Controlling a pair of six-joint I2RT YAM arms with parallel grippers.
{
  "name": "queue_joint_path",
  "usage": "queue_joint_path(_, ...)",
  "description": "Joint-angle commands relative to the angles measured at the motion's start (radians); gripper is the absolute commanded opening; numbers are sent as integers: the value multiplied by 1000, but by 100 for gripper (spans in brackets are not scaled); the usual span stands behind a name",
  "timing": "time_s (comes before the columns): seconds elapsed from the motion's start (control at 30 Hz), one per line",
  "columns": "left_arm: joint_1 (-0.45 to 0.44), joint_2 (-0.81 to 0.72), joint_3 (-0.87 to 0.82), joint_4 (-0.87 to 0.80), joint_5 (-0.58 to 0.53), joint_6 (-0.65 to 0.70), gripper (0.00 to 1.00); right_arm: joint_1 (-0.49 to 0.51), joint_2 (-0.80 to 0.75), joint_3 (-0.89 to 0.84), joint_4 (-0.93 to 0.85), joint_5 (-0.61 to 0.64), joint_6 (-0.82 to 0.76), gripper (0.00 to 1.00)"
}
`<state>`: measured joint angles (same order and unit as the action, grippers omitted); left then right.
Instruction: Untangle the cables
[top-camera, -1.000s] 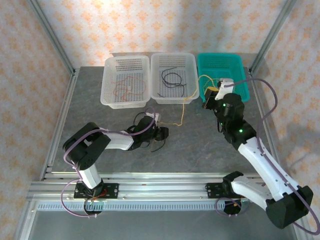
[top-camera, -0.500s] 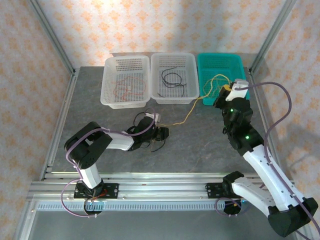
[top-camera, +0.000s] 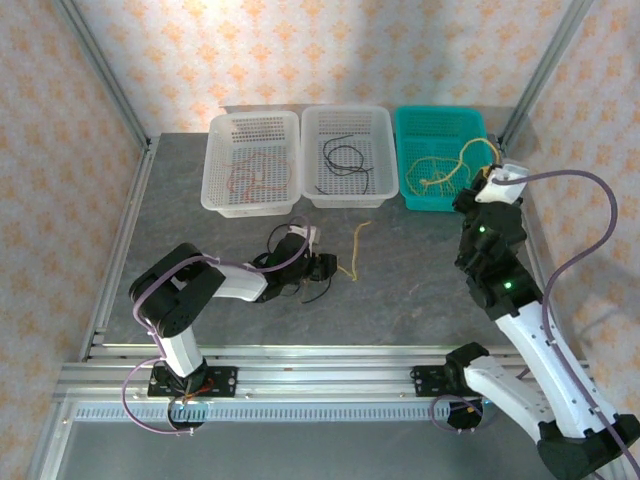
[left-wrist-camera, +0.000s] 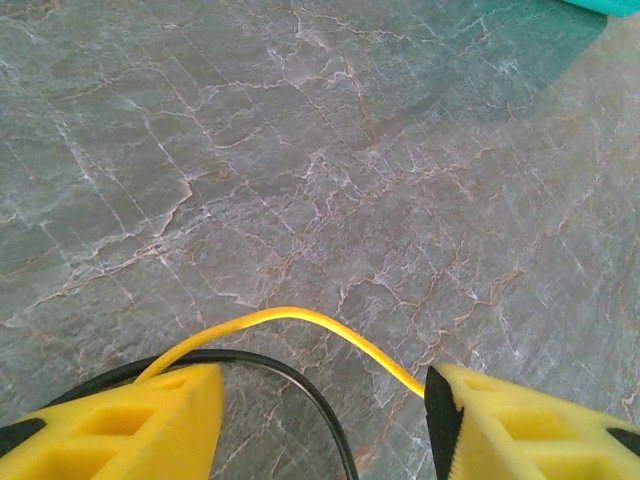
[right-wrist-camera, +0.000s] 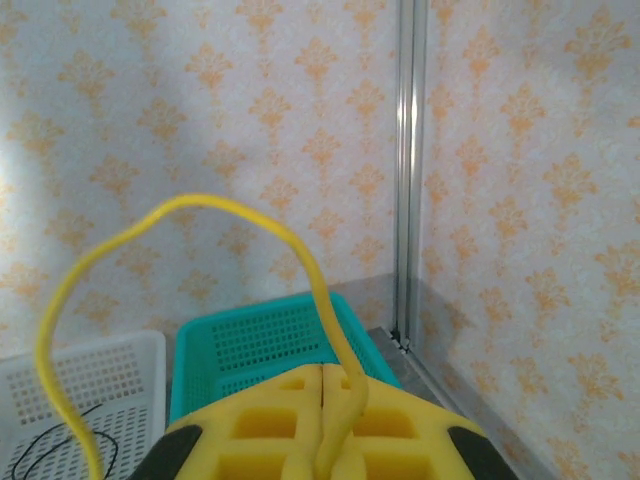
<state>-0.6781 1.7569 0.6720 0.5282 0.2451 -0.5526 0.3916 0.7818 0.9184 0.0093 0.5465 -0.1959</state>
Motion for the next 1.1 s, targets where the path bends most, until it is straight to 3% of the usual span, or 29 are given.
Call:
queue_joint_path(0.0, 12, 35, -20, -44, -19, -15, 58, -6, 16, 28, 6, 45, 5, 0)
queue_joint_path(0.17, 12, -9, 5, -87, -12, -4, 58, -18, 132, 79, -113, 12, 104, 0)
queue_joint_path(0.5, 14, -126, 148, -309, -94, 28, 58, -49, 298, 116, -172, -128, 202, 0)
queue_joint_path(0.83, 26, -245, 210, -381, -107, 50, 58, -258, 482, 155, -227, -430, 315, 0)
queue_joint_path(1.07, 48, -301, 251, -384, -97, 63, 59, -346, 664, 266, -215, -514, 335, 0)
